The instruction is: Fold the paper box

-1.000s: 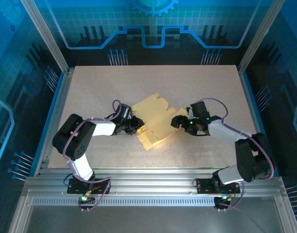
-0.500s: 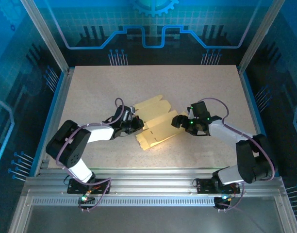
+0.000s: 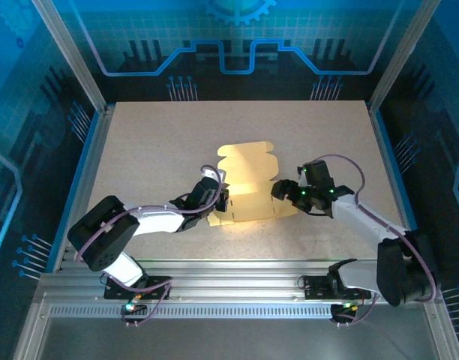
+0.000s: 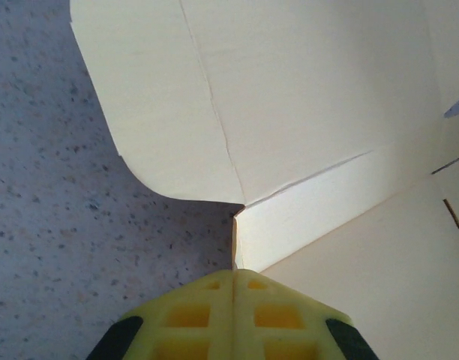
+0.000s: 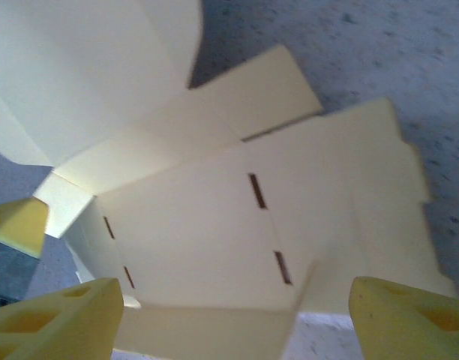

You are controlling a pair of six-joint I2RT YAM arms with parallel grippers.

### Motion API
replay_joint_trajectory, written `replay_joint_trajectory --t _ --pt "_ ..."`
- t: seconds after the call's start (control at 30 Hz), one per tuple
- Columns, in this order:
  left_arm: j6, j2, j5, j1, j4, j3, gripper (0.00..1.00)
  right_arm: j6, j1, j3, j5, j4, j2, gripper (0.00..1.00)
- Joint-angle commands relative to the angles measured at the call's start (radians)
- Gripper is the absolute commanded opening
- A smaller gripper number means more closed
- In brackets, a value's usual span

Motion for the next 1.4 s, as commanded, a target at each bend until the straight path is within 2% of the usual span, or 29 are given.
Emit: replay_joint_trajectory --t 0.0,0.1,0.2,0.3,0.5,0.7,0.87,1.07,1.13,1.23,1.37 --pt "0.108 -0.001 -0.120 -0.030 0.095 -0.023 0.00 0.020 -0.058 -0.050 -0.009 -0.061 -0.053 0.79" --pt "0.097 0.013 -0.144 -0.037 0.067 -0.011 0.00 0.005 -0.107 -0.071 -0.020 -0.090 -0.089 0.79" --pt "0.067 0.037 -0.184 -0.035 -0.056 0.060 0.00 -0.032 -0.108 -0.076 -0.006 -0.137 -0.133 0.79" --pt "0.030 0.059 -0.199 -0.034 -0.088 0.090 0.00 -0.031 -0.098 -0.113 -0.028 -0.130 -0.194 0.79" --pt "-0.014 0.062 -0.173 -0.034 -0.041 0.075 0.00 -0.025 0.033 -0.182 -0.021 -0.078 -0.239 0.77" --pt "-0.047 0.063 -0.163 -0.033 -0.092 0.100 0.00 -0.019 0.215 -0.149 -0.013 0.032 -0.106 0.71" --pt "-0.144 0.058 -0.131 -0.013 -0.152 0.120 0.00 -0.017 0.283 -0.075 -0.036 0.121 0.054 0.66" --pt "-0.408 0.014 -0.071 0.009 -0.245 0.111 0.00 0.004 0.237 0.006 -0.062 0.196 0.202 0.58" --pt "-0.482 -0.001 -0.078 -0.001 -0.231 0.086 0.00 0.034 0.210 0.028 -0.100 0.256 0.252 0.60" --pt "-0.454 -0.009 -0.174 -0.059 -0.134 0.036 0.00 0.108 0.181 0.076 -0.152 0.324 0.325 0.69" --pt "-0.372 -0.003 -0.253 -0.116 -0.019 -0.001 0.00 0.168 0.171 0.140 -0.148 0.329 0.387 0.70"
